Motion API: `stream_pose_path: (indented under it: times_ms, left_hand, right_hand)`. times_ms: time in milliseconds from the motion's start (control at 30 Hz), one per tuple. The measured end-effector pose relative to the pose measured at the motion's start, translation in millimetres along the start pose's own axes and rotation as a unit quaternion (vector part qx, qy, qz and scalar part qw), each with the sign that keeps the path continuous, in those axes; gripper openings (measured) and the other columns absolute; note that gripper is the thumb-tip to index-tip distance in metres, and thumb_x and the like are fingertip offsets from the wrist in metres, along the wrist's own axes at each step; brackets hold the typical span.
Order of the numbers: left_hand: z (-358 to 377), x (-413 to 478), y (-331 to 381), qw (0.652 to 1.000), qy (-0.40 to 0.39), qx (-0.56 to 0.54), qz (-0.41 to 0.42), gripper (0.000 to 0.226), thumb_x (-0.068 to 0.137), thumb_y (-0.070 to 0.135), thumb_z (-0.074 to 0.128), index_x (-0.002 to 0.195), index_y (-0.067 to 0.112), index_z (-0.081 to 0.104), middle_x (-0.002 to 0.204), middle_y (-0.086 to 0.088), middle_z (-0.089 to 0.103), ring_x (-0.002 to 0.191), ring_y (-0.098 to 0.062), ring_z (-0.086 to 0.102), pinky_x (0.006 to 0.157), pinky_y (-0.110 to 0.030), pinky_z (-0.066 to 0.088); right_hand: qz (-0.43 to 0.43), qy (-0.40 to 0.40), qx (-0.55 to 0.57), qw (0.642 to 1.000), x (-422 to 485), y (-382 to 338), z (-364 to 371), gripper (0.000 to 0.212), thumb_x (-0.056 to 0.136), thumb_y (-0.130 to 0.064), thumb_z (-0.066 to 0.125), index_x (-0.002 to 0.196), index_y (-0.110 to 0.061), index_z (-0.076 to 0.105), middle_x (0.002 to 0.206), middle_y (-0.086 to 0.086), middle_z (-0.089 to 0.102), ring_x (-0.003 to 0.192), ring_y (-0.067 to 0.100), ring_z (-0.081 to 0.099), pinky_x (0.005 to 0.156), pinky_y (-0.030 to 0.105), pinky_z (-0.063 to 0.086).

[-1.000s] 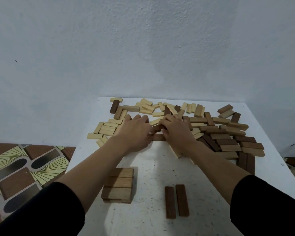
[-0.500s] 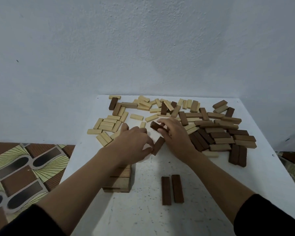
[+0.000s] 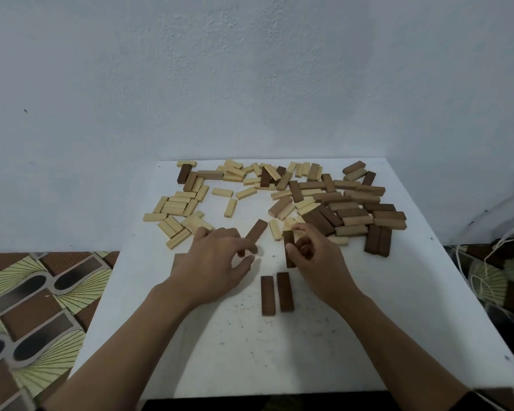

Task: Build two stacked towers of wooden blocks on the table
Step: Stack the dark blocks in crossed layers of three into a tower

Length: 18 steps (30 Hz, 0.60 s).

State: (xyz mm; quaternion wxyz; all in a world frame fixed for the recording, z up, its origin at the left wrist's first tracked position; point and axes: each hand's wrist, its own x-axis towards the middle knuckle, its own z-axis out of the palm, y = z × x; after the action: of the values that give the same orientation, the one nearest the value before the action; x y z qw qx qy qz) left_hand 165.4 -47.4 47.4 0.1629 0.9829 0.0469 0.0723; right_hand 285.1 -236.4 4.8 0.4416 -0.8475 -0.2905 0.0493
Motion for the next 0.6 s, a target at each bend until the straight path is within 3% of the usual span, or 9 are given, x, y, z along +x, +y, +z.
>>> stream_pose_path:
  times_ms: [100, 200, 400, 500, 600]
  left_hand:
    - [3, -11, 16, 0.998, 0.02, -0.051, 0.011, 0.022, 0.098, 0.036, 0.06, 0.116, 0.03, 0.071, 0.101, 0.012, 0.063, 0.089, -0.005, 0.056, 0.084, -0.032, 0.047]
    - [11, -24, 35, 0.995, 0.014, -0.095, -0.008, 0.032, 0.098, 0.035, 0.06, 0.13, 0.029, 0.064, 0.11, 0.015, 0.056, 0.083, -0.001, 0.051, 0.072, -0.016, 0.04]
    - [40, -49, 64, 0.995, -0.036, -0.082, -0.054, 0.066, 0.096, 0.041, 0.062, 0.152, 0.023, 0.034, 0.143, 0.005, 0.037, 0.107, -0.017, 0.058, 0.087, -0.03, 0.051]
    - [49, -53, 68, 0.991, -0.055, -0.076, -0.096, 0.068, 0.091, 0.037, 0.068, 0.147, 0.02, 0.033, 0.146, 0.002, 0.03, 0.115, -0.022, 0.057, 0.089, -0.03, 0.05]
    - [54, -52, 66, 0.986, -0.058, -0.111, -0.108, 0.066, 0.087, 0.025, 0.071, 0.142, 0.018, 0.036, 0.142, 0.0, 0.035, 0.117, -0.022, 0.055, 0.091, -0.03, 0.048]
  right_hand:
    - [0.028, -0.008, -0.013, 0.999, -19, 2, -12, 0.034, 0.098, -0.027, 0.061, 0.132, -0.024, 0.057, 0.087, -0.004, 0.063, 0.077, 0.01, 0.062, 0.067, 0.015, 0.049]
    - [0.042, -0.037, -0.066, 0.996, -33, 5, -19, 0.035, 0.099, -0.029, 0.062, 0.133, -0.022, 0.057, 0.095, -0.003, 0.063, 0.081, 0.01, 0.062, 0.076, 0.023, 0.055]
    - [0.032, -0.085, -0.132, 0.987, -46, 8, -16, 0.038, 0.097, -0.033, 0.064, 0.132, -0.017, 0.061, 0.101, -0.003, 0.055, 0.087, 0.013, 0.057, 0.079, 0.022, 0.049]
    - [0.033, -0.103, -0.135, 0.985, -47, 7, -14, 0.043, 0.097, -0.03, 0.065, 0.137, -0.016, 0.059, 0.109, 0.0, 0.054, 0.093, 0.011, 0.055, 0.082, 0.02, 0.045]
    - [0.038, -0.162, -0.118, 0.979, -42, 4, -22, 0.058, 0.091, -0.032, 0.07, 0.144, -0.018, 0.051, 0.126, 0.003, 0.051, 0.101, 0.014, 0.053, 0.091, 0.028, 0.047]
